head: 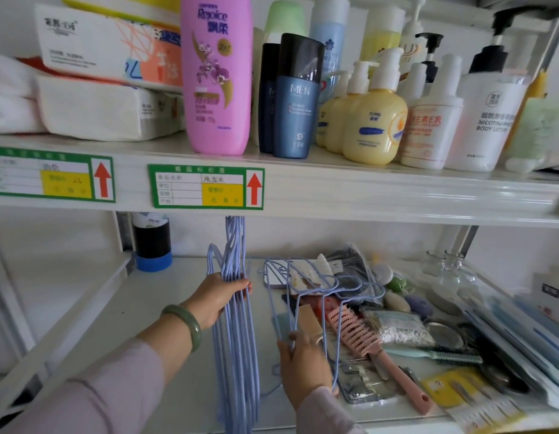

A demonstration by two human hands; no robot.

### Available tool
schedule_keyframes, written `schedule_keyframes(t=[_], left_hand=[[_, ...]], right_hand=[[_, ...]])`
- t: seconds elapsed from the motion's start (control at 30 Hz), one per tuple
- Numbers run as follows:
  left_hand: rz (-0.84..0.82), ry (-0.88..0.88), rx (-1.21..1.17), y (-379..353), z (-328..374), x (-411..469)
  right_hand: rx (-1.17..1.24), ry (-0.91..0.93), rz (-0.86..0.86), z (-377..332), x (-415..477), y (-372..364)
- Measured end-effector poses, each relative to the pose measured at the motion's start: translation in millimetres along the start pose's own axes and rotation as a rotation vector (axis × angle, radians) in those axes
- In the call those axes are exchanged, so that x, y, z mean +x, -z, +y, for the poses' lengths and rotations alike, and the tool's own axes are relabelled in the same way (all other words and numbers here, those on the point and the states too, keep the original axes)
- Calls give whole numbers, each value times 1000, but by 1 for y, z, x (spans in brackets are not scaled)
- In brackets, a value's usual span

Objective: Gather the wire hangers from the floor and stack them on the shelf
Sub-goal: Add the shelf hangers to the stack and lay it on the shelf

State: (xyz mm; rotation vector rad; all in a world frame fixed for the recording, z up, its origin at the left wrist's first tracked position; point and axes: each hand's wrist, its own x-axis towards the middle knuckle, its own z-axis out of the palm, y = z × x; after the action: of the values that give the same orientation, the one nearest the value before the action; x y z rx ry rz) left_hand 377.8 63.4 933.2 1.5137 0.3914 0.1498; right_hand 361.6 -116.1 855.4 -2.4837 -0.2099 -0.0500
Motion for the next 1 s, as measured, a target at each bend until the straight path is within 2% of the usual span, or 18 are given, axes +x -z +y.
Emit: schedule_keyframes(t=[0.1, 0.17, 0.27, 0.37, 0.5, 0.63, 0.7, 0.83, 0.9, 0.97, 1.0], left_hand=[[24, 11, 44, -2, 0, -2], [26, 4, 71, -3, -2, -3], [-3, -21, 86, -3, -4, -4], [-23, -9, 46, -3, -6, -2], [-59, 16, -92, -8, -5, 1], [-70, 24, -97, -14, -6, 4], [-95, 23, -84, -17, -6, 5], [-153, 14, -134, -21, -6, 4], [-136, 7, -112, -22, -7, 5], [-112, 10, -111, -22, -8, 5], [-106, 12, -113, -22, -8, 5]], right_hand=[[-217, -57, -150, 8, 7, -4], [-239, -107, -174, 9, 8, -7], [-158, -173, -151, 7, 11, -5], [71, -197, -108, 2, 10, 0], [172, -19, -48, -10, -4, 7], [56, 271, -104, -19, -22, 14], [-12, 358, -145, -19, -24, 17], [0, 486, -173, -8, -24, 19], [-1, 431, -152, 3, -20, 17], [10, 244, -49, 11, -11, 23], [-69, 149, -18, 15, -6, 29]])
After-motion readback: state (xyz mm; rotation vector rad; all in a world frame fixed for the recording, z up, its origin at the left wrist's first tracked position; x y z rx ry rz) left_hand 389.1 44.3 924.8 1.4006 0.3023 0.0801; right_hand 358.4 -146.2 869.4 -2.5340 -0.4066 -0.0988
